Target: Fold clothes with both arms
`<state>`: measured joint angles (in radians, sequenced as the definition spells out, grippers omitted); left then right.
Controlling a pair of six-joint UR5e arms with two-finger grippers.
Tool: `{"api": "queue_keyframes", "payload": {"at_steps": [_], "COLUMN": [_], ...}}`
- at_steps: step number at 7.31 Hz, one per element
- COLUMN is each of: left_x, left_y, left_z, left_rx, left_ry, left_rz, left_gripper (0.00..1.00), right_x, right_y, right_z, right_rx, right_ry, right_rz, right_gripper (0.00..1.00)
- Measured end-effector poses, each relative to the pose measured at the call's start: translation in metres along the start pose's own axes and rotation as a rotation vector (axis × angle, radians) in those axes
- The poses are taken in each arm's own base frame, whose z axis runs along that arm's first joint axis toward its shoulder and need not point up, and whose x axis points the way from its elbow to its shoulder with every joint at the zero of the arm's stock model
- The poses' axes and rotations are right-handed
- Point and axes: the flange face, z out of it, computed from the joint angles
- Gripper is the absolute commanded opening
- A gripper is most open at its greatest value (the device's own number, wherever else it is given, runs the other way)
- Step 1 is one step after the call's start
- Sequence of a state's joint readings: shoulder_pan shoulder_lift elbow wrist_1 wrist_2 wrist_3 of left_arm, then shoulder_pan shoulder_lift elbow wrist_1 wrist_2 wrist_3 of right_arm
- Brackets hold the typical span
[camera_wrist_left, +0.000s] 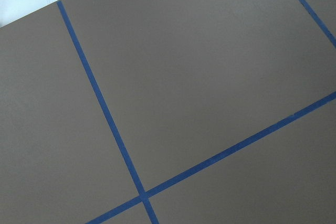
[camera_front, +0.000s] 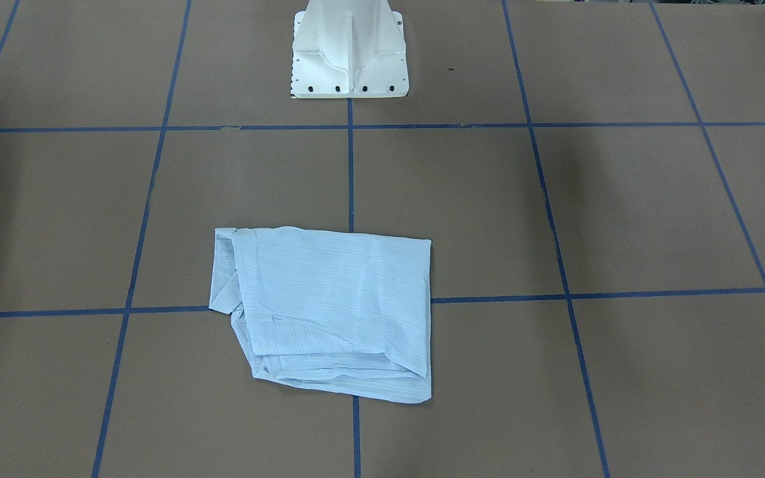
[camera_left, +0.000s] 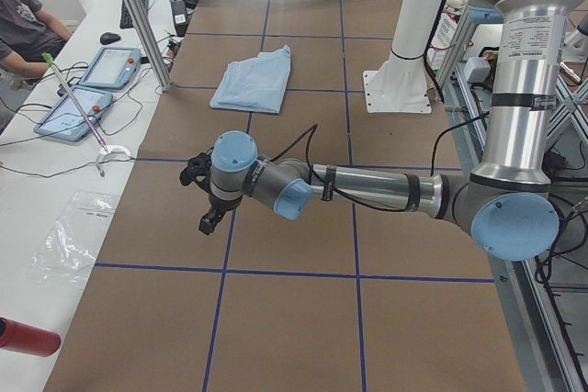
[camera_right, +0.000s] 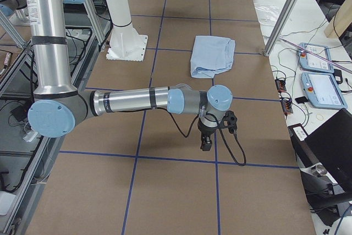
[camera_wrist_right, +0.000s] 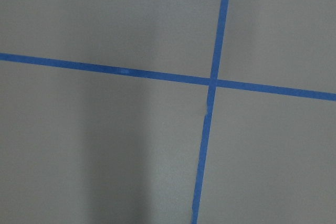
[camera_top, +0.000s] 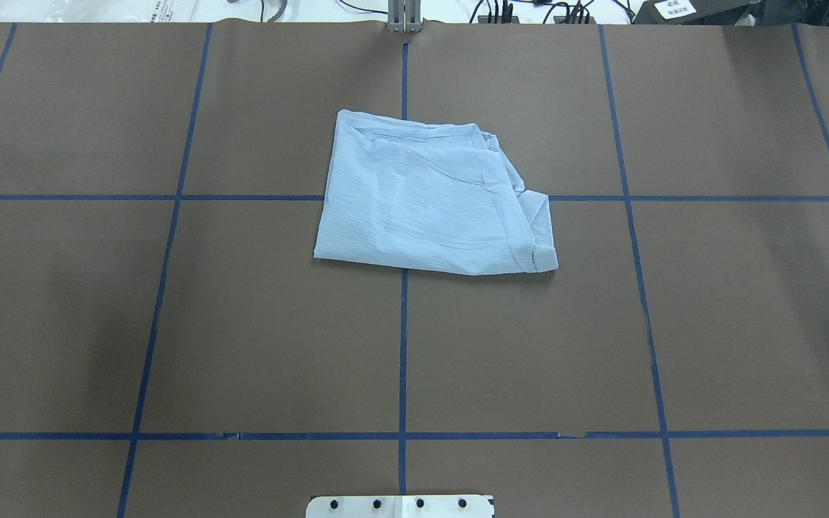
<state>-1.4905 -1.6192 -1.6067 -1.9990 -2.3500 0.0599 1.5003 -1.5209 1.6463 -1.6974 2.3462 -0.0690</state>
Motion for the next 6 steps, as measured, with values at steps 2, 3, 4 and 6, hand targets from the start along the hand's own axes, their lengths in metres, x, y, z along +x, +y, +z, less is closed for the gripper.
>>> {"api": "queue_keyframes", "payload": {"at_steps": [2, 3, 4, 6], "left_x": [-0.0001, 0.0002, 0.0007, 0.0001], "left_y": [0.0001, 0.0, -0.0003, 0.0011], "left_z": [-0.0003, -0.0006, -0.0011, -0.0016], "left_rx": [0.0, 0.001, 0.002, 0.003], "left_ry": [0.0, 0.0, 0.0, -0.002], "left_rz": [0.0, 0.0, 0.002, 0.002], "left_gripper": [0.99, 0.99, 0.99, 0.99], "right_x": [0.0009, 0.0007, 0.0004, -0.0003], "right_y": [0.0016, 0.0016, 0.0016, 0.0012], "right_z": [0.001, 0.0009, 0.0008, 0.0001], "right_rx": [0.018, 0.02, 0.021, 0.023], "right_ry": [0.002, 0.001, 0.0, -0.001], "right_rz": [-0.015, -0.017, -0.018, -0.02], "right_gripper": [1.0, 1.0, 1.0, 1.0]}}
